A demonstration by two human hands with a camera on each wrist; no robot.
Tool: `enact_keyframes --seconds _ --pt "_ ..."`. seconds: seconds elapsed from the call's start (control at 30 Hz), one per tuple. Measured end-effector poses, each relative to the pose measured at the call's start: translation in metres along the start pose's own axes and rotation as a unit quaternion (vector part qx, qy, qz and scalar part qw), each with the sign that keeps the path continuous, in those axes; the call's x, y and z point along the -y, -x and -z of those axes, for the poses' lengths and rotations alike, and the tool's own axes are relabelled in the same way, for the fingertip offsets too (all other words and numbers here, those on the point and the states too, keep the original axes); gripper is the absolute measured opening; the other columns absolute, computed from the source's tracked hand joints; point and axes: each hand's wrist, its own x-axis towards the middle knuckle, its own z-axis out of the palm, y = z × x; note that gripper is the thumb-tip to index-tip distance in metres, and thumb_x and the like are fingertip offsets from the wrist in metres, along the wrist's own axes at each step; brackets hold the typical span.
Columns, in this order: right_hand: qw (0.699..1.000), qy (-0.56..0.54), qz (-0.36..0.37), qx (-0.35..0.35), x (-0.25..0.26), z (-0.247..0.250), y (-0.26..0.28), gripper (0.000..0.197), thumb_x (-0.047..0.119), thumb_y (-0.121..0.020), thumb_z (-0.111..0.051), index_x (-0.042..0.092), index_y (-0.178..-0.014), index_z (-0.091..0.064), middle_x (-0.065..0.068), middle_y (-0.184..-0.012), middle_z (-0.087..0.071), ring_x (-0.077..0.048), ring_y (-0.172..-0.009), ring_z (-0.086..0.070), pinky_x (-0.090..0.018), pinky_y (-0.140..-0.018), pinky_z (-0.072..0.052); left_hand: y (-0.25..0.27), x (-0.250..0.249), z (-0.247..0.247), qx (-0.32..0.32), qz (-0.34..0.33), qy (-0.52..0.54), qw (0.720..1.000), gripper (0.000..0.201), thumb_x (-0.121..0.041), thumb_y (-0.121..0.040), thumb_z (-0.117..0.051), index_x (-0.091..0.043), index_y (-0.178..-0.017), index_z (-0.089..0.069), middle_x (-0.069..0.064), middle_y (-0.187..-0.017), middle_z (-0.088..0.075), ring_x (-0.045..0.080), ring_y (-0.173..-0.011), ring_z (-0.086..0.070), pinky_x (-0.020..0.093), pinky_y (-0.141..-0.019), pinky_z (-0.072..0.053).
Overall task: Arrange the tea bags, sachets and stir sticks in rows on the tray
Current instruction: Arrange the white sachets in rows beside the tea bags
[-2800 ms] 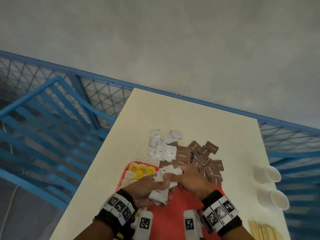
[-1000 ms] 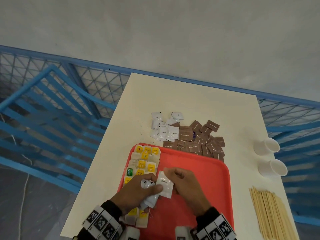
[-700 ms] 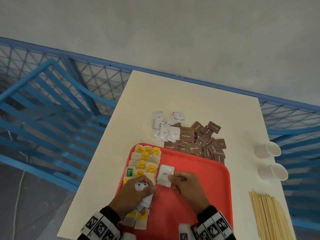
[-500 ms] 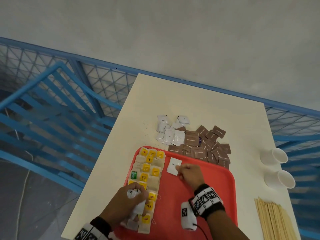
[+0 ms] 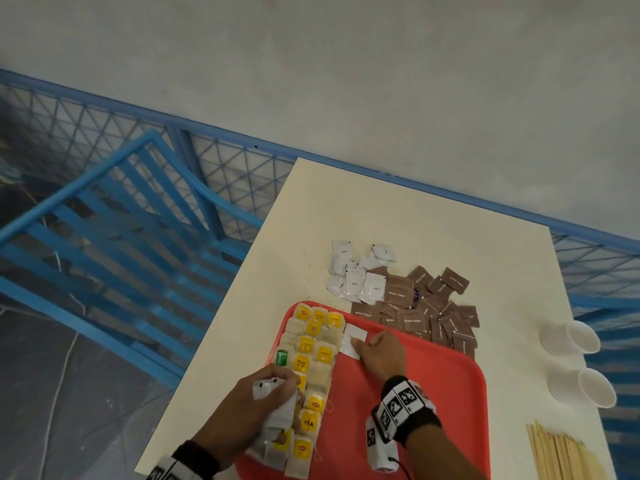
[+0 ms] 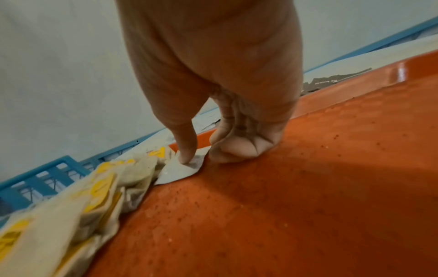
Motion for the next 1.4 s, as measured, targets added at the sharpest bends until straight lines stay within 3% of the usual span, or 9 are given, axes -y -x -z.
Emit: enact_keyframes --seconds 0.2,0.4,0.53,0.63,0.73,0.87,1.07,1.23,1.4 --pt "0.996 -0.054 0.066 -0.01 0.014 0.025 0.028 0.031 0.035 -0.081 -0.075 0.014 -0.077 -0.054 0.004 -0.073 -0.06 -0.016 -0.071 -0.055 -0.031 -0.066 -0.044 -0.001 -0.016 -0.013 0.045 -0.003 0.097 0.994 0.038 -0.034 -0.093 -0.06 0.0 -0.111 -0.061 0.023 -0.101 -0.064 0.03 -0.073 -0.065 0.033 -0.054 -0.055" --pt "0.971 -0.096 0.18 0.123 0.029 0.071 0.121 0.016 0.03 -0.082 -0.077 0.021 -0.08 -0.064 0.008 -0.065 -0.06 -0.003 -0.059 -0.052 -0.031 -0.06 -0.049 -0.009 -0.025 -0.046 0.079 -0.016 0.103 0.991 0.04 -0.028 -0.096 -0.061 0.001 -0.123 -0.059 0.025 -0.101 -0.063 0.032 -0.073 -0.066 0.033 -0.056 -0.057" --pt "0.956 -0.062 0.271 0.092 0.03 0.082 0.16 0.04 0.043 -0.068 -0.083 0.047 -0.102 -0.063 0.026 -0.1 -0.061 0.01 -0.09 -0.055 -0.006 -0.074 -0.038 -0.009 -0.017 -0.079 0.09 -0.039 0.016 0.995 0.036 -0.033 -0.099 -0.054 -0.01 -0.125 -0.063 0.025 -0.125 -0.064 0.046 -0.117 -0.06 0.059 -0.105 -0.044" --pt "0.952 -0.058 0.296 0.051 0.016 0.09 0.163 0.039 0.047 -0.066 -0.079 0.053 -0.1 -0.062 0.033 -0.104 -0.058 0.009 -0.094 -0.055 -0.005 -0.076 -0.037 -0.005 -0.013 -0.097 0.097 -0.009 0.011 0.995 0.039 -0.042 -0.091 -0.065 -0.014 -0.116 -0.07 0.039 -0.122 -0.056 0.058 -0.112 -0.054 0.061 -0.099 -0.04" --pt "0.965 -0.126 0.225 0.035 0.006 0.102 0.161 0.017 0.032 -0.072 -0.083 0.035 -0.085 -0.071 0.011 -0.078 -0.066 -0.001 -0.064 -0.053 -0.014 -0.059 -0.04 -0.001 -0.014 -0.106 0.1 -0.032 0.012 0.994 0.023 -0.032 -0.08 -0.075 -0.019 -0.098 -0.079 0.023 -0.107 -0.072 0.034 -0.096 -0.069 0.043 -0.086 -0.056" --pt "0.958 -0.248 0.125 0.075 0.001 0.116 0.162 0.008 0.014 -0.084 -0.075 0.009 -0.081 -0.071 0.0 -0.056 -0.065 -0.006 -0.048 -0.053 -0.017 -0.049 -0.04 -0.002 -0.01 -0.107 0.095 -0.074 -0.027 0.992 0.025 -0.026 -0.082 -0.081 -0.008 -0.091 -0.068 0.022 -0.083 -0.065 0.031 -0.069 -0.064 0.037 -0.065 -0.052" --pt "0.946 -0.262 0.103 0.161 -0.004 0.116 0.168 0.007 0.011 -0.084 -0.075 0.004 -0.083 -0.072 -0.013 -0.064 -0.07 -0.016 -0.055 -0.063 -0.021 -0.054 -0.049 -0.002 -0.009 -0.111 0.044 -0.152 -0.113 0.981 0.039 -0.044 -0.08 -0.075 -0.006 -0.081 -0.065 0.011 -0.078 -0.06 0.024 -0.074 -0.055 0.036 -0.072 -0.046" --pt "0.947 -0.26 0.111 0.152 -0.002 0.119 0.167 0.007 0.017 -0.082 -0.077 0.01 -0.084 -0.075 -0.009 -0.077 -0.075 -0.015 -0.066 -0.068 -0.019 -0.06 -0.049 0.002 -0.01 -0.103 0.071 -0.173 -0.158 0.97 0.033 -0.035 -0.091 -0.07 -0.006 -0.077 -0.061 0.007 -0.07 -0.054 0.018 -0.066 -0.051 0.023 -0.065 -0.045" --pt "0.936 -0.299 0.093 0.16 0.001 0.112 0.163 0.007 0.012 -0.082 -0.076 0.006 -0.086 -0.076 -0.011 -0.078 -0.075 -0.005 -0.058 -0.061 -0.014 -0.052 -0.043 -0.002 -0.006 -0.093 0.04 -0.143 -0.16 0.976 0.04 -0.049 -0.08 -0.07 -0.01 -0.081 -0.065 0.008 -0.077 -0.062 0.023 -0.071 -0.061 0.031 -0.063 -0.051"
